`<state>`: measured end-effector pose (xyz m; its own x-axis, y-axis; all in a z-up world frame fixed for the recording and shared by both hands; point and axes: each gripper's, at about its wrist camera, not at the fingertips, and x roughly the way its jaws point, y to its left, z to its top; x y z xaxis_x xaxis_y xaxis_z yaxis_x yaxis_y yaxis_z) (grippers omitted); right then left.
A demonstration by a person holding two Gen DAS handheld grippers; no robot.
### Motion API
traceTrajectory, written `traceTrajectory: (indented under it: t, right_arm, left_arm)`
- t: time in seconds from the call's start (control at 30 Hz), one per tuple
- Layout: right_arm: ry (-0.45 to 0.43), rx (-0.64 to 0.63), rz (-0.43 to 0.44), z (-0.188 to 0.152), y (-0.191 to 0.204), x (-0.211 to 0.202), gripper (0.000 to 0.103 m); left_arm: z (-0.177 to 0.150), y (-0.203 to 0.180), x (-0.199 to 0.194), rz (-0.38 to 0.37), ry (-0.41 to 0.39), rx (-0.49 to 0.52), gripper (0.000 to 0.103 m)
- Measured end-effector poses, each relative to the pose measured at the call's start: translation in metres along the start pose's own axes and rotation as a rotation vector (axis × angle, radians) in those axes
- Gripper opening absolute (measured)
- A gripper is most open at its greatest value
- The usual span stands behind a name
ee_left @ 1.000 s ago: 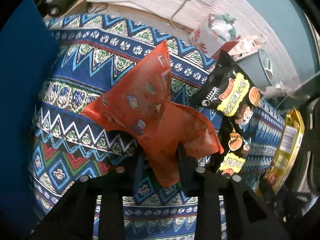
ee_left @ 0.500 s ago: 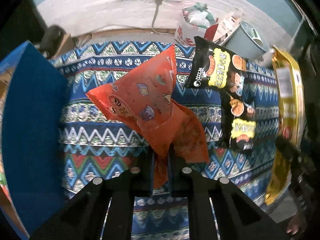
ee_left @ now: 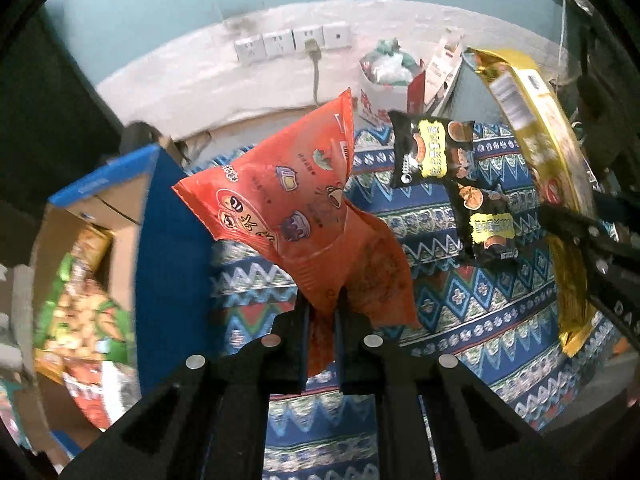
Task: Organize snacks
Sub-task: 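Carry both bags into the cardboard box and open both grippers to release them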
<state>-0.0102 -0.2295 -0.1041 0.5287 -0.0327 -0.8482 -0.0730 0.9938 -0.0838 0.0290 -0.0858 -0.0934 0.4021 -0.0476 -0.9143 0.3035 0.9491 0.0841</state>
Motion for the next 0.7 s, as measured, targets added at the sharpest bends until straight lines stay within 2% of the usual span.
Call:
traceTrajectory:
  t: [0.2,0.7]
  right_arm:
    - [-0.031,-0.022,0.015,0.010,0.023,-0.016,0.031]
    - [-0.085,-0.085,0.068,0.040,0.083,-0.042,0.031]
  left_arm:
    - [-0.008,0.015,-0.030,0.050,-0.065,0.013,0.010]
    - [-0.027,0.065,-0.098,0.116,-0.206,-0.015,0.010]
